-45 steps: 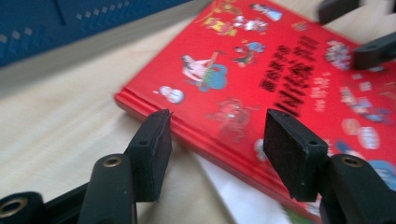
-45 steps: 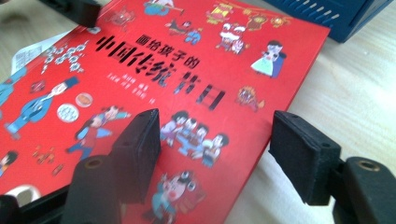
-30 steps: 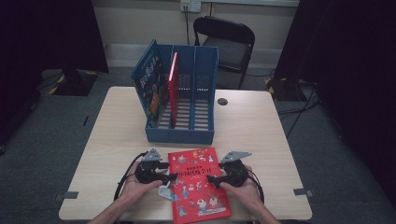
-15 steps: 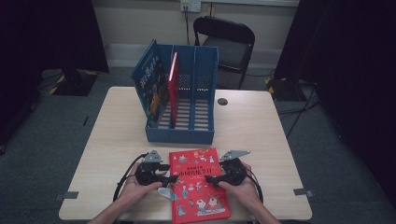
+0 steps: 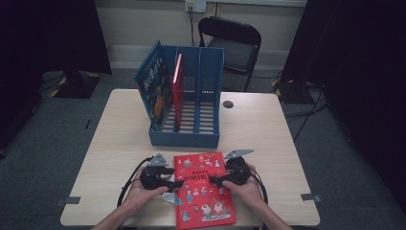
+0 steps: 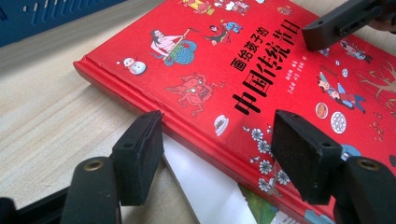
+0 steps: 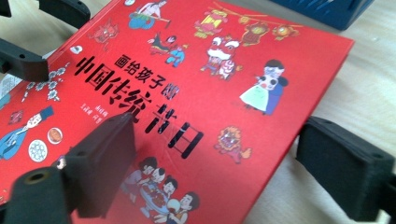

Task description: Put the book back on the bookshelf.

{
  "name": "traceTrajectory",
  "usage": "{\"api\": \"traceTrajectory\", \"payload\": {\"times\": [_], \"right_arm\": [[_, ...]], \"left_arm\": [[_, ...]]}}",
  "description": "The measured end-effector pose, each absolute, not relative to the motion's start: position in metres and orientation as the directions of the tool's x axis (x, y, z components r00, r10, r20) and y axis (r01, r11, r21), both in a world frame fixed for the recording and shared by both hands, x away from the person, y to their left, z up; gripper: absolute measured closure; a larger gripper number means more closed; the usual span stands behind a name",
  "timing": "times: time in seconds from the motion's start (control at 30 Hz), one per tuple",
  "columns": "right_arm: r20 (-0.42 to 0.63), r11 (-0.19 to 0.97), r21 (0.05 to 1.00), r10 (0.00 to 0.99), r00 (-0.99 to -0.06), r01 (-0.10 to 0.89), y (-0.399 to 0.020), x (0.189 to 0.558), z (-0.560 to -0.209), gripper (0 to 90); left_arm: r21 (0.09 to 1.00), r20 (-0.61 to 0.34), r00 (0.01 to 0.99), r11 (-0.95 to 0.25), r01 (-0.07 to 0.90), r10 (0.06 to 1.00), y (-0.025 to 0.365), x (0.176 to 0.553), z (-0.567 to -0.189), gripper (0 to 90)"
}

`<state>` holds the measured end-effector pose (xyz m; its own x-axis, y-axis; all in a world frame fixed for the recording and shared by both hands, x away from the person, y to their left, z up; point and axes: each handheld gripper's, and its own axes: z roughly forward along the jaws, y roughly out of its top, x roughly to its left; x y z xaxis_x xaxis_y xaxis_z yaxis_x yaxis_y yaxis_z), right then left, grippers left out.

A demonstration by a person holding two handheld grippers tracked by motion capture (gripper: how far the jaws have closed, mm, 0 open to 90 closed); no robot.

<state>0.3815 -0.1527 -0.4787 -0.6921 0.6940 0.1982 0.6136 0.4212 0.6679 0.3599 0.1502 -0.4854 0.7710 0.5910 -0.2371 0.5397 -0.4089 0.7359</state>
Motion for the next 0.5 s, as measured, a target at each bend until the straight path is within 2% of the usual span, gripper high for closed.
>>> {"api": "traceTrajectory", "payload": {"times": [0.03, 0.13, 0.33, 0.5], "right_arm": [[0.193, 0.415, 0.679, 0.695, -0.693, 0.605, -0.155, 0.380, -0.477, 17.5], [0.193, 0.394, 0.709, 0.689, -0.698, 0.585, -0.159, 0.379, -0.469, 22.6], [0.208, 0.368, 0.749, 0.660, -0.722, 0.551, -0.155, 0.377, -0.455, 24.2], [0.204, 0.404, 0.742, 0.623, -0.755, 0.534, -0.137, 0.384, -0.448, 22.2]], "left_arm": [[0.736, -0.246, 0.766, -0.400, 0.546, 0.594, 0.150, 0.361, -0.486, 30.8], [0.732, -0.276, 0.759, -0.383, 0.563, 0.590, 0.152, 0.363, -0.487, 30.3], [0.732, -0.296, 0.755, -0.370, 0.573, 0.585, 0.153, 0.365, -0.487, 29.6], [0.733, -0.298, 0.759, -0.371, 0.571, 0.580, 0.154, 0.366, -0.485, 28.7]]}}
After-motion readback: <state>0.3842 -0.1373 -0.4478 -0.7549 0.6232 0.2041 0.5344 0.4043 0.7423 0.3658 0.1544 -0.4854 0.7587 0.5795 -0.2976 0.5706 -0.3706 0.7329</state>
